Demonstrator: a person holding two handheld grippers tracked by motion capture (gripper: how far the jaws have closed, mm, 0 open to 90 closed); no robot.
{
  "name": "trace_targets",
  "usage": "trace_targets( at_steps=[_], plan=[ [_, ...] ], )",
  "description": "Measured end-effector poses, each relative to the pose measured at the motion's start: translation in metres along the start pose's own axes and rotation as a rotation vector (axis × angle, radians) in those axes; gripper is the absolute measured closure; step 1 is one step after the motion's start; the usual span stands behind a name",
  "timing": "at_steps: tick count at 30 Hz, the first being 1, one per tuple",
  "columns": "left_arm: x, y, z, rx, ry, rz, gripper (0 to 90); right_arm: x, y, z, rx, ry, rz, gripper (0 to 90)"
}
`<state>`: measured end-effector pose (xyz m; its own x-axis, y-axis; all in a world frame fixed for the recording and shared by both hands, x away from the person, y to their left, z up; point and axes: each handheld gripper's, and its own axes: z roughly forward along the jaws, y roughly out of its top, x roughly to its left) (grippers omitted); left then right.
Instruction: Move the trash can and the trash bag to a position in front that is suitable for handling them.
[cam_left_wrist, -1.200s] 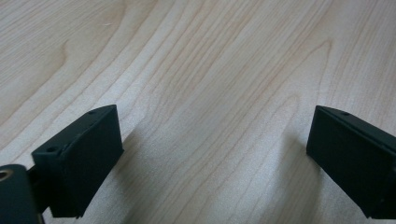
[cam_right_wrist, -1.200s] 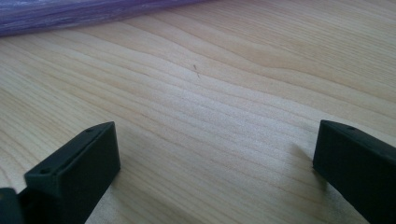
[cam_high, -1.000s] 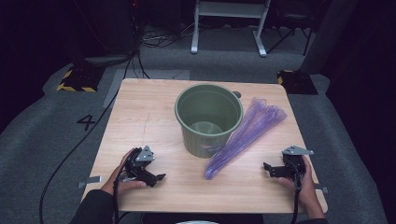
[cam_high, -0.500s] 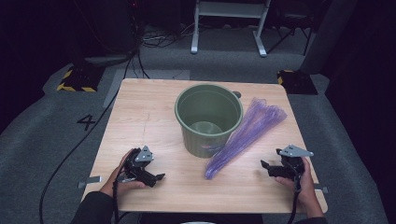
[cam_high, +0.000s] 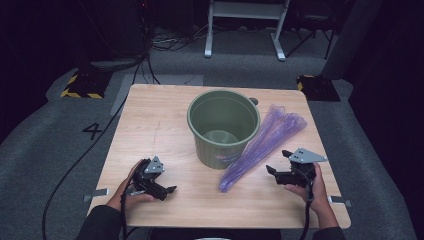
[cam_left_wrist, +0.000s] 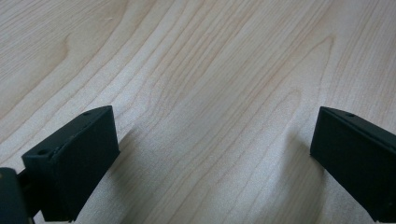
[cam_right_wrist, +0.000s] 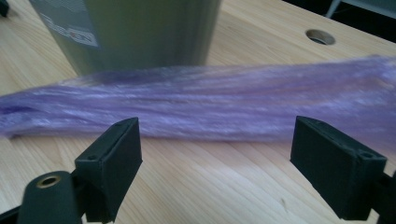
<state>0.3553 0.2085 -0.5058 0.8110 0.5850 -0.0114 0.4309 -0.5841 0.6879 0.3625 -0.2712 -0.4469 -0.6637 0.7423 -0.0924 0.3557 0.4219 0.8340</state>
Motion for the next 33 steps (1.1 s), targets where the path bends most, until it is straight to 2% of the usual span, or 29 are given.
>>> trace_targets(
  at_steps=[8, 9, 12, 17, 23, 27, 28, 33],
  plan=[
    [0.000, 0.000, 0.000, 0.000, 0.001, -0.001, 0.6, 0.018, 0.019, 0.021, -0.016, 0.048, -0.057, 18.2],
    [0.000, 0.000, 0.000, 0.001, 0.001, 0.000, 0.6, 0.019, 0.022, 0.024, -0.019, 0.065, -0.057, 18.3],
    [0.000, 0.000, 0.000, 0.000, 0.000, 0.000, 0.7, 0.022, 0.029, 0.032, -0.028, 0.075, -0.058, 18.4],
    [0.000, 0.000, 0.000, 0.001, 0.002, 0.000, 0.7, 0.023, 0.037, 0.045, -0.033, 0.143, -0.045, 18.4],
    [0.000, 0.000, 0.000, 0.000, 0.001, -0.001, 0.7, 0.024, 0.045, 0.055, -0.056, 0.167, -0.033, 18.3],
    [0.000, 0.000, 0.000, 0.000, 0.001, -0.002, 0.7, 0.035, 0.049, 0.062, -0.043, 0.182, -0.072, 19.0],
    [0.000, 0.000, 0.000, -0.001, 0.001, -0.002, 0.7, 0.037, 0.051, 0.064, -0.037, 0.178, -0.083, 16.9],
    [0.000, 0.000, 0.000, -0.001, 0.001, -0.002, 0.7, 0.045, 0.056, 0.070, -0.030, 0.167, -0.101, 16.8]
  ],
)
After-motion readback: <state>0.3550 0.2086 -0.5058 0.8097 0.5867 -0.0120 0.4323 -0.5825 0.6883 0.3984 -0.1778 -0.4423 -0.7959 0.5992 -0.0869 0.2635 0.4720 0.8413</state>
